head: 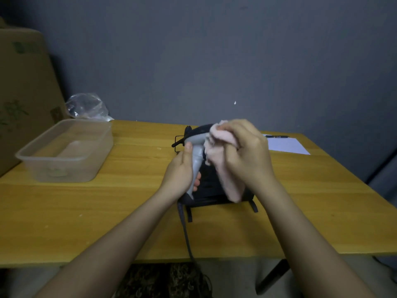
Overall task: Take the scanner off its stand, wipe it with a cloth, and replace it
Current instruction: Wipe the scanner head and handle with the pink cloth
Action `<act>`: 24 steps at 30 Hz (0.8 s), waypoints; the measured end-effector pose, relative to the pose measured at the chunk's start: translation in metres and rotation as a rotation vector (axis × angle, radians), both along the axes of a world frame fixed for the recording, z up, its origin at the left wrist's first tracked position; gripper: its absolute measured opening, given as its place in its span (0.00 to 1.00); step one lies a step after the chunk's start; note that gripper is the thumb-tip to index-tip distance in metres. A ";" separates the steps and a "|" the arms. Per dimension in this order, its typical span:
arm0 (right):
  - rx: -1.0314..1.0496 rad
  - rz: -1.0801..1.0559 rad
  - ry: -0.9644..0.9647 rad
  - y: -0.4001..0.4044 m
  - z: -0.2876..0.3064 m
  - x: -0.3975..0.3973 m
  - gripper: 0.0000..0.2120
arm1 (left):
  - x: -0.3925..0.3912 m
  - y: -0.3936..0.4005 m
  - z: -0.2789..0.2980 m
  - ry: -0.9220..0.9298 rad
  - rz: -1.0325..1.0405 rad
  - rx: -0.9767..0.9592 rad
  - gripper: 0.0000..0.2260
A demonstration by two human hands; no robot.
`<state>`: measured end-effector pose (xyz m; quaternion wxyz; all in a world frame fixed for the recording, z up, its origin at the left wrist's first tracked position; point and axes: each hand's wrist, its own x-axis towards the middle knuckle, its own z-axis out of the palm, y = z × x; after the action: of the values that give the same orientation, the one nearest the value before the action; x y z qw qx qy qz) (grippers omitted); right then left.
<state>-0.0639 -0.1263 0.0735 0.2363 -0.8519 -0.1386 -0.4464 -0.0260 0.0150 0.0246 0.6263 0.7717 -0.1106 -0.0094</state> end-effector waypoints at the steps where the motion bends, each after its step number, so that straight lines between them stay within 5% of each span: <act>1: 0.021 -0.012 -0.005 -0.002 0.001 0.002 0.15 | 0.000 -0.001 0.000 -0.006 0.010 -0.009 0.23; 16: 0.069 -0.072 0.082 -0.002 0.002 0.000 0.13 | -0.004 -0.007 -0.004 0.072 0.015 -0.035 0.27; 22: -0.153 0.032 0.230 0.007 -0.010 -0.008 0.11 | 0.002 -0.007 -0.005 0.050 0.065 -0.099 0.29; 24: -0.112 -0.130 0.282 -0.014 -0.016 0.002 0.11 | 0.005 -0.005 0.004 0.041 0.094 -0.160 0.29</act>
<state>-0.0622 -0.1405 0.0576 0.1763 -0.9251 -0.0733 -0.3282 -0.0208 0.0099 0.0286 0.6879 0.7230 -0.0616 0.0132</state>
